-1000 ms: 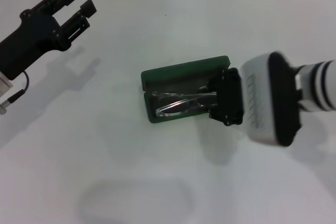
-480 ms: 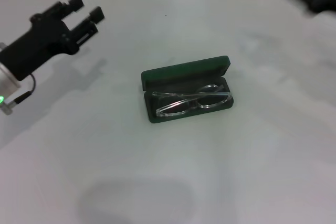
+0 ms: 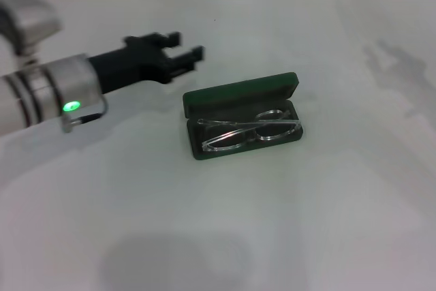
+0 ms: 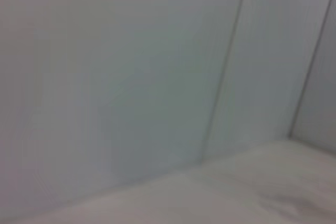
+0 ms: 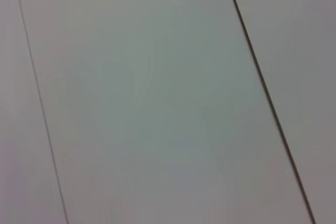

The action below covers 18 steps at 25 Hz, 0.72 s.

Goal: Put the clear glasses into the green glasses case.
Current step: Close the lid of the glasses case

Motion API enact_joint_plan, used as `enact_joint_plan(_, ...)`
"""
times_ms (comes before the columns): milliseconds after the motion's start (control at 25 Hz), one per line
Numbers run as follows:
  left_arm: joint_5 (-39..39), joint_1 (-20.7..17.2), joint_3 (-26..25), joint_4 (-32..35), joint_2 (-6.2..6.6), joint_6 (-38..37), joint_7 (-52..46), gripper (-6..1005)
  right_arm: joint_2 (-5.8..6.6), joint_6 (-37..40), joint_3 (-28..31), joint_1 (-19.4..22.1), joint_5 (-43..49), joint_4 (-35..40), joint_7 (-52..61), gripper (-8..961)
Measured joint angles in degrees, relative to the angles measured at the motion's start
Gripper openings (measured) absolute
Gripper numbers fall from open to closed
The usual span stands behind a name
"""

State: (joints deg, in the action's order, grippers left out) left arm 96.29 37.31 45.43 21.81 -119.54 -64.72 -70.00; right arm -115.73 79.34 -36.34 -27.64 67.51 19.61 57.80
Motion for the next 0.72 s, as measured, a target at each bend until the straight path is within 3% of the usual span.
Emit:
enact_joint_plan(120, -0.09, 3.02, 6.16, -1.82, -0.16, 4.01, -1.96, 592, -0.03, -0.29, -0.65, -0.29, 0.29, -0.40, -0.15, 295)
enact_joint_plan(280, -0.70, 4.56, 11.23, -2.15, -0.26, 4.05, -4.29, 592, -0.05, -0.97, -2.72, -0.64, 0.36, -0.43, -0.23, 295)
enact_joint_plan(720, -1.55, 3.64, 14.61, -1.79, -0.42, -0.41, -3.82, 592, -0.10, -5.11, -5.06, -2.01, 0.36, -0.43, -1.11, 295)
